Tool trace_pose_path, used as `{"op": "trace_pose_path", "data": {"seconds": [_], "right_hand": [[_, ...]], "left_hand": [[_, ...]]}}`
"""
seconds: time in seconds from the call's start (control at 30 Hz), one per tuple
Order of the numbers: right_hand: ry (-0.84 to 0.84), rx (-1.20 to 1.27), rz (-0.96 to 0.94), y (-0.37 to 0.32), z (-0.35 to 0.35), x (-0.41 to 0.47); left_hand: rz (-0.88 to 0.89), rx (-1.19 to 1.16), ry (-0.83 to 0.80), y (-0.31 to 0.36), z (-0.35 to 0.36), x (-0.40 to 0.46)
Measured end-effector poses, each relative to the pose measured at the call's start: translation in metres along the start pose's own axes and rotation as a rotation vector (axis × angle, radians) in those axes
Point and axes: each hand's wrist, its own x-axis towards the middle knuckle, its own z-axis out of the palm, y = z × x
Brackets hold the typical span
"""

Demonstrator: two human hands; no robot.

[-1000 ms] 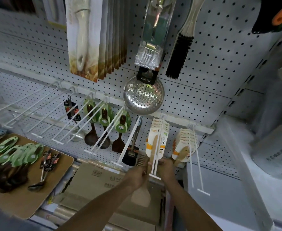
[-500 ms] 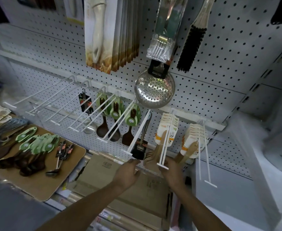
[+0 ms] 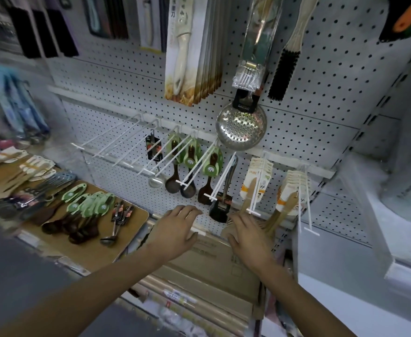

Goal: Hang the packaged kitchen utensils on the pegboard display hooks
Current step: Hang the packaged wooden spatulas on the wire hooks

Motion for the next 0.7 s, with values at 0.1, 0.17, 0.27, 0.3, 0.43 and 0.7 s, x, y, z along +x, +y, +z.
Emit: {"op": "trace_pose_path", "data": {"seconds": [0.1, 0.17, 0.27, 0.3, 0.43, 0.7], "right_hand": [[0.042, -0.048, -0.041, -0.020, -0.008, -0.010], [0.049, -0.069, -0.072, -0.036, -0.011, -0.014], [0.028, -0.101, -0.113, -0.065, -0.015, -0.019], [0.029, -0.108, -0.126, -0.076, -0.015, -0.019], [0.048, -0.071, -0.177, -0.131, -0.009, -0.015], [0.020, -0.027, -0.258, -0.288, 0.024, 0.006]], "left_hand": [[0.005, 0.049, 0.032, -0.009, -0.021, -0.019], [0.007, 0.085, 0.059, -0.016, -0.034, -0.033], [0.001, 0.102, 0.067, -0.029, -0.052, -0.056], [-0.012, 0.101, 0.073, -0.034, -0.059, -0.065], [-0.058, 0.081, 0.108, -0.065, -0.089, -0.106], [-0.163, 0.117, 0.138, -0.161, -0.155, -0.214]]}}
